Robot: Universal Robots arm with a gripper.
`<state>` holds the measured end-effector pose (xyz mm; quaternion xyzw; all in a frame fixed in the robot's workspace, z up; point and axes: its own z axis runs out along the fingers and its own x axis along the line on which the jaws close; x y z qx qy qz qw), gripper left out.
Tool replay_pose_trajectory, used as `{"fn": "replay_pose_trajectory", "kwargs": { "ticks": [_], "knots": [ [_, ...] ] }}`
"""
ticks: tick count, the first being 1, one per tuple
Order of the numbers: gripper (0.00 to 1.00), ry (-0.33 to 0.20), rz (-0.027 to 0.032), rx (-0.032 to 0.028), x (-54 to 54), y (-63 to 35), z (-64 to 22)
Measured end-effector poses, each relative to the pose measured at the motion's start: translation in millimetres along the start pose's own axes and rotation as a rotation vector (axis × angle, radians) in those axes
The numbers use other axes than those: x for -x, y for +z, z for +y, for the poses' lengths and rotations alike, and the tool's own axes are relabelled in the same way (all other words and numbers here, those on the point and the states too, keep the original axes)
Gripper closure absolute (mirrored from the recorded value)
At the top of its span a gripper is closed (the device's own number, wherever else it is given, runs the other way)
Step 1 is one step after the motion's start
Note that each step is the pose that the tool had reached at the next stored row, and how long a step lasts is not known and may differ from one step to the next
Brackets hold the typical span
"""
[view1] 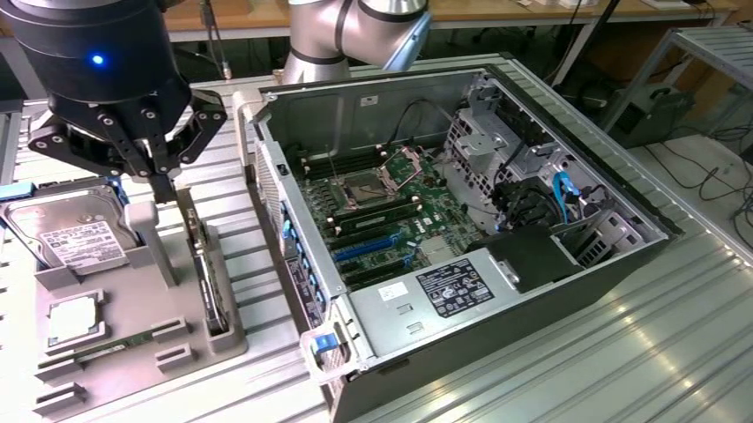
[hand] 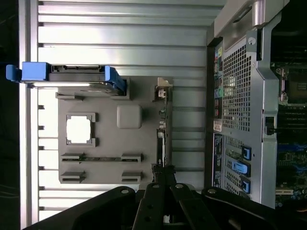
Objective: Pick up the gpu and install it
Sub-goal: 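Reach for the gpu, then pick up the gpu and move the gpu toward the slot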
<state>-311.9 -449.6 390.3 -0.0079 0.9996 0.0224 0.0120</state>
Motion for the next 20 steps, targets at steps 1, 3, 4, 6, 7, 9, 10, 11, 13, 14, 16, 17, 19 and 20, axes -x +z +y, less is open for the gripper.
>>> {"fn": "replay_pose_trajectory", "kwargs": {
  "ticks": [1,3,4,6,7,9,10,11,13,14,16,17,19,20],
  "knots": [
    [0.89,-0.001,0.0000,0.0000,-0.7,0.0,0.0],
    [0.89,-0.001,0.0000,0.0001,-0.7,0.0,0.0],
    [0.89,-0.001,0.0000,0.0001,-0.7,0.0,0.0],
    [0.89,-0.001,0.0000,0.0001,-0.8,0.0,0.0],
    [0.89,-0.001,0.0000,0.0001,-0.8,0.0,0.0],
    [0.89,-0.001,0.0000,0.0001,-0.8,0.0,0.0],
    [0.89,-0.001,0.0000,0.0002,-0.8,0.0,0.0],
    [0.89,-0.001,0.0000,0.0000,-0.8,0.0,0.0],
    [0.89,-0.001,0.0000,0.0001,-0.8,0.0,0.0],
    [0.89,-0.001,0.0000,0.0001,-0.8,0.0,0.0],
    [0.89,-0.001,0.0000,0.0001,-0.8,0.0,0.0],
    [0.89,-0.001,0.0000,0.0001,-0.8,0.0,0.0],
    [0.76,-0.001,0.0000,0.0001,-0.8,0.0,0.0],
    [0.64,-0.001,0.0000,0.0001,-0.8,0.0,0.0]
  ]
}}
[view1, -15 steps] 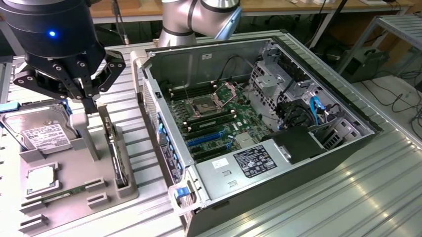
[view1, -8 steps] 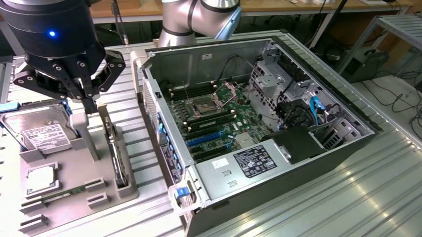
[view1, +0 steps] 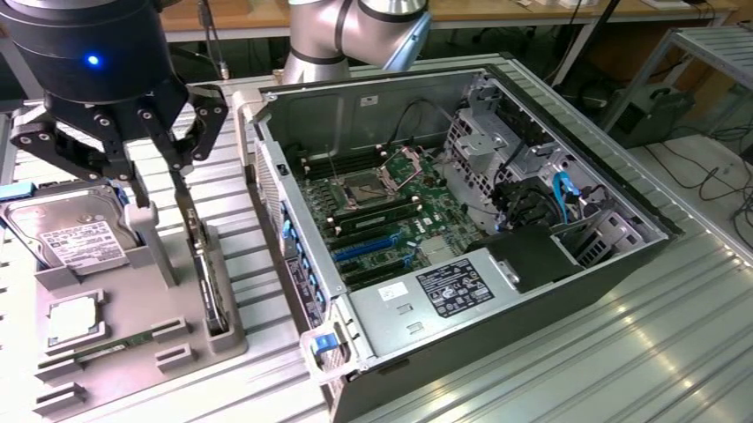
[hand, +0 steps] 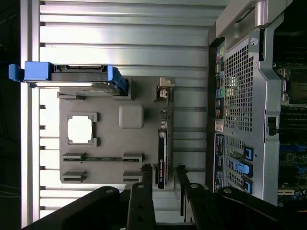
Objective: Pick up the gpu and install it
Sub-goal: 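Pick up the gpu and move the gpu toward the slot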
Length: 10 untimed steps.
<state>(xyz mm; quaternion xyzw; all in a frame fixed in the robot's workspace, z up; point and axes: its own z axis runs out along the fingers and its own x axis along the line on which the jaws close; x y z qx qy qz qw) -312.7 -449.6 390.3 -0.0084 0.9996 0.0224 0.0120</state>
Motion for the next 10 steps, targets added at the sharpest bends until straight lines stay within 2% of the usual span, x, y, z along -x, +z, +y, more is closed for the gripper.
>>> {"fn": "replay_pose_trajectory", "kwargs": {
  "ticks": [1,2,5,6,7,8,9,10],
  "knots": [
    [0.58,0.000,0.0000,0.0000,0.0,0.0,0.0],
    [0.58,0.000,0.0000,0.0000,0.0,0.0,0.0],
    [0.40,0.000,0.0000,0.0000,0.0,0.0,0.0],
    [0.40,0.000,0.0000,0.0000,0.0,0.0,0.0],
    [0.34,0.000,0.0000,0.0000,0.0,0.0,0.0],
    [0.34,0.000,0.0000,0.0000,0.0,0.0,0.0],
    [0.28,0.000,0.0000,0.0000,0.0,0.0,0.0],
    [0.28,0.001,0.0000,-0.0002,0.0,0.1,0.0]
  ]
}}
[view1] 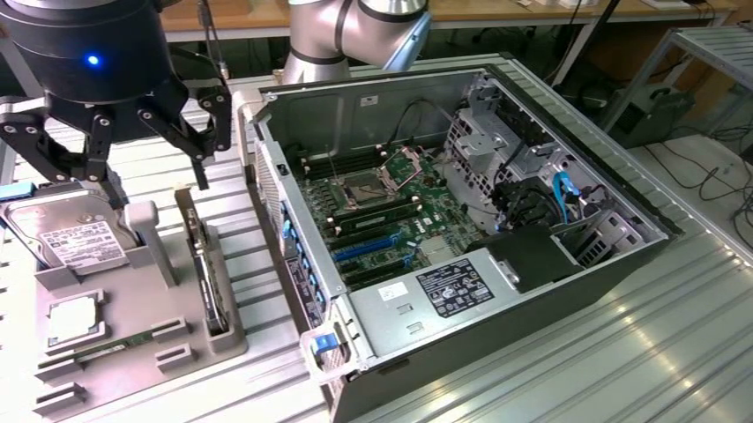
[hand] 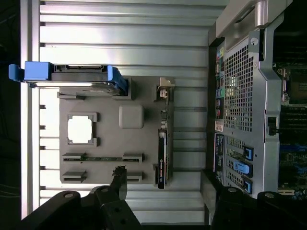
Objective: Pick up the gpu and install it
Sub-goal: 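Pick up the gpu and move the gpu toward the slot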
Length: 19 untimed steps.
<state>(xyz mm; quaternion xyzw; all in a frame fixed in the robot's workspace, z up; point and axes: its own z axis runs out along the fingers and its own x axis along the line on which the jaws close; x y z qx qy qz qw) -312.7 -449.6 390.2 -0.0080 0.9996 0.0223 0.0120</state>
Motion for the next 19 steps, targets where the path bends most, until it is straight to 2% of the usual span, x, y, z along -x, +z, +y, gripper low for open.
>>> {"fn": "replay_pose_trajectory", "kwargs": {
  "ticks": [13,17,19],
  "knots": [
    [0.28,0.004,-0.0003,-0.0023,-0.2,18.5,3.4],
    [0.28,0.002,0.0001,-0.0083,1.1,25.2,3.1],
    [0.28,0.001,0.0002,-0.0137,1.1,28.4,2.9]
  ]
}}
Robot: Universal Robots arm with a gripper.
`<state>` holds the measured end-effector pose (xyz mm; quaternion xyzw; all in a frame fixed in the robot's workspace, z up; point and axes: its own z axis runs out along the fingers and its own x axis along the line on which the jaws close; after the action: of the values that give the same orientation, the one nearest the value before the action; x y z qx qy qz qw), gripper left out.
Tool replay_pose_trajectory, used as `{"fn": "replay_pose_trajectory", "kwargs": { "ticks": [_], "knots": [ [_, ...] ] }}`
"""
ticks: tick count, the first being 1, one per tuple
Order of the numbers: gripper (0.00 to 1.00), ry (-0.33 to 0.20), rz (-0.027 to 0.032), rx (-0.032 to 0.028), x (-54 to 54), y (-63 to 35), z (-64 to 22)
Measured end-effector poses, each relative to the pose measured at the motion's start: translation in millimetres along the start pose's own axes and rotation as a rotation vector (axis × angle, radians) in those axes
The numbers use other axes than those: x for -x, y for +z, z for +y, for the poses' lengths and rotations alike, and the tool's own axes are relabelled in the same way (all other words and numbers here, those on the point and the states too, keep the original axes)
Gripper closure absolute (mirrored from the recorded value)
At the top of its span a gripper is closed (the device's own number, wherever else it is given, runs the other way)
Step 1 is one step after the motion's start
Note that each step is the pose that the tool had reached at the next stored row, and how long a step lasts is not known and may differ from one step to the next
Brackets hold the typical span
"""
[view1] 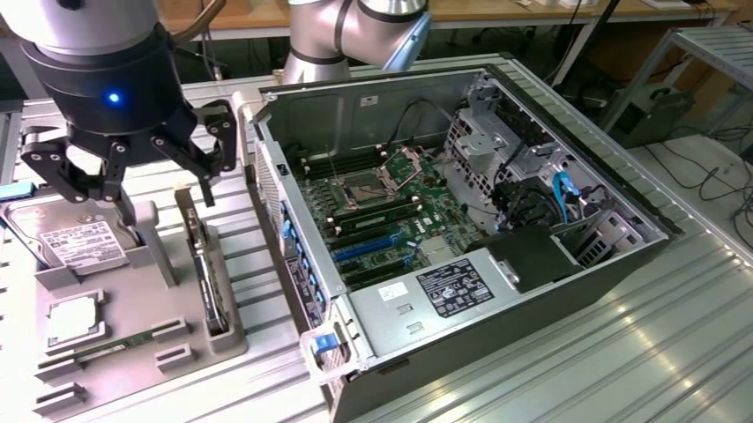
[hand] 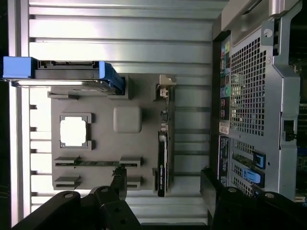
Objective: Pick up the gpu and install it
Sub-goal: 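Pick up the gpu and move the gpu toward the slot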
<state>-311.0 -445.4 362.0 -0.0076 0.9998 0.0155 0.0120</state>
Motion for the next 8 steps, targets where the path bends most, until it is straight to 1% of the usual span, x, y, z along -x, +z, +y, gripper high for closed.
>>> {"fn": "replay_pose_trajectory", "kwargs": {
  "ticks": [2,4,5,8],
  "knots": [
    [0.28,0.000,0.0000,-0.0012,-0.1,3.4,-0.1],
    [0.28,0.000,-0.0001,-0.0012,-0.2,7.4,-0.2],
    [0.28,0.000,0.0000,-0.0012,-0.3,11.0,-0.3],
    [0.28,0.000,0.0000,-0.0014,-0.4,15.8,-0.5]
  ]
}}
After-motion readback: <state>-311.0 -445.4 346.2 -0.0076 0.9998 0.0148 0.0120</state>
